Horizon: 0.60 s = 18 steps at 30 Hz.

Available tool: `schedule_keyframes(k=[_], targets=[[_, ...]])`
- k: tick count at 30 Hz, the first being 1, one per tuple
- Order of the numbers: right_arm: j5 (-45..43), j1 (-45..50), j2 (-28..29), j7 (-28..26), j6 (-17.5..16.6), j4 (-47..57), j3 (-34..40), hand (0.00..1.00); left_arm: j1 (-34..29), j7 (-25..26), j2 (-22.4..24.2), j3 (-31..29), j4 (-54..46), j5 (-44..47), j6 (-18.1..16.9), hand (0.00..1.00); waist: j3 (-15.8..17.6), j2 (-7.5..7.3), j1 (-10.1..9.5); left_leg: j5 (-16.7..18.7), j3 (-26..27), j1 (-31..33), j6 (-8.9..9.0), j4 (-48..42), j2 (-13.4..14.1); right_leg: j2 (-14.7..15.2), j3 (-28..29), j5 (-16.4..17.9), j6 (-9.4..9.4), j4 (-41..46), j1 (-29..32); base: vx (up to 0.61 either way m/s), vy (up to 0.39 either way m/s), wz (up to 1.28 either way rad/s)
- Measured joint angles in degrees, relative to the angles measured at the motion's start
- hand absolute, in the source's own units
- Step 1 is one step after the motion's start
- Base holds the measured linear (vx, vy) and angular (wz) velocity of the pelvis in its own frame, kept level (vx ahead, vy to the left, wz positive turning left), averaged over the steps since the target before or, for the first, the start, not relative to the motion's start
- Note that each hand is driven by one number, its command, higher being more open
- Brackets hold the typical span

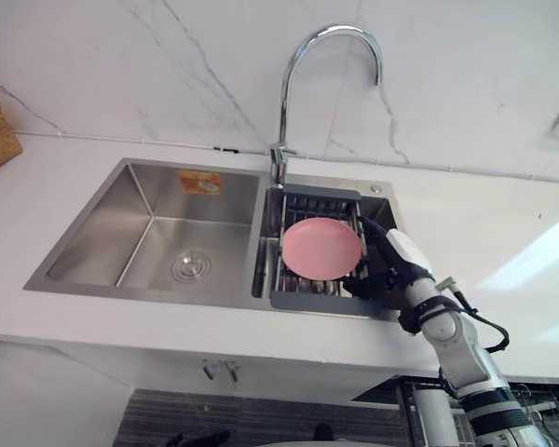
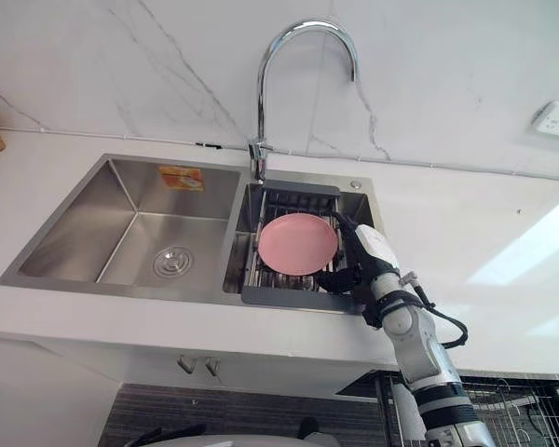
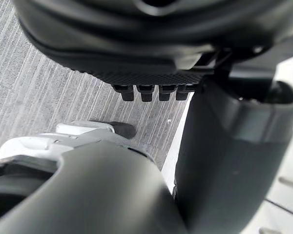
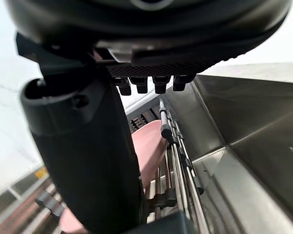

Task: Walk over to the sink, pick up the cup, carry it to the dishwasher, place the cup inside the dishwasher, then close the dishwasher door

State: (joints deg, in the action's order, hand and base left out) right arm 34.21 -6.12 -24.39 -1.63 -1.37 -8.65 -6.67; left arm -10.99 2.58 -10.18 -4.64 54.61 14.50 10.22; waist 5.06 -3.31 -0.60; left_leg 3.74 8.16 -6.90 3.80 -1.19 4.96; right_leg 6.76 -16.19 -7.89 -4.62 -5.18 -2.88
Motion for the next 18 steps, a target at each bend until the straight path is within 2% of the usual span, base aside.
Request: schedule_keyframes(k=[6, 11, 18], targets=[[5.59, -1.90, 0.99, 2.89, 0.38, -2.83, -2.97, 1.00, -0.33, 1.46, 0.16, -0.28, -0.32, 0.02, -1.32, 1.00, 0.28, -0.26, -0.37, -0.08, -0.95, 0.35, -0.03, 0.00, -0.12, 0.15, -0.97, 0.09, -0.13, 0.02, -0.16, -0.01, 0.000, 0.07], [6.42, -3.51, 1.21, 3.82, 2.51, -5.17, -3.47, 1.00, -0.36, 2.54, 0.18, -0.44, -0.52, 0.71, -2.22, 1.00, 0.95, -0.74, -1.37, -0.10, -1.38, 0.32, -0.06, -0.02, -0.23, 0.23, -1.38, 0.08, -0.14, 0.24, -0.60, -0.01, 0.001, 0.04], [8.22, -6.82, 1.20, 5.62, 2.65, -9.65, -4.19, 1.00, -0.38, 2.49, 0.39, -0.52, -0.95, 0.63, -2.50, 1.00, 1.65, -1.04, -1.69, -0.37, -2.51, 0.56, -0.46, -0.04, -0.83, 0.82, -2.36, 0.07, -0.16, 0.26, -1.03, -0.03, 0.004, 0.08]])
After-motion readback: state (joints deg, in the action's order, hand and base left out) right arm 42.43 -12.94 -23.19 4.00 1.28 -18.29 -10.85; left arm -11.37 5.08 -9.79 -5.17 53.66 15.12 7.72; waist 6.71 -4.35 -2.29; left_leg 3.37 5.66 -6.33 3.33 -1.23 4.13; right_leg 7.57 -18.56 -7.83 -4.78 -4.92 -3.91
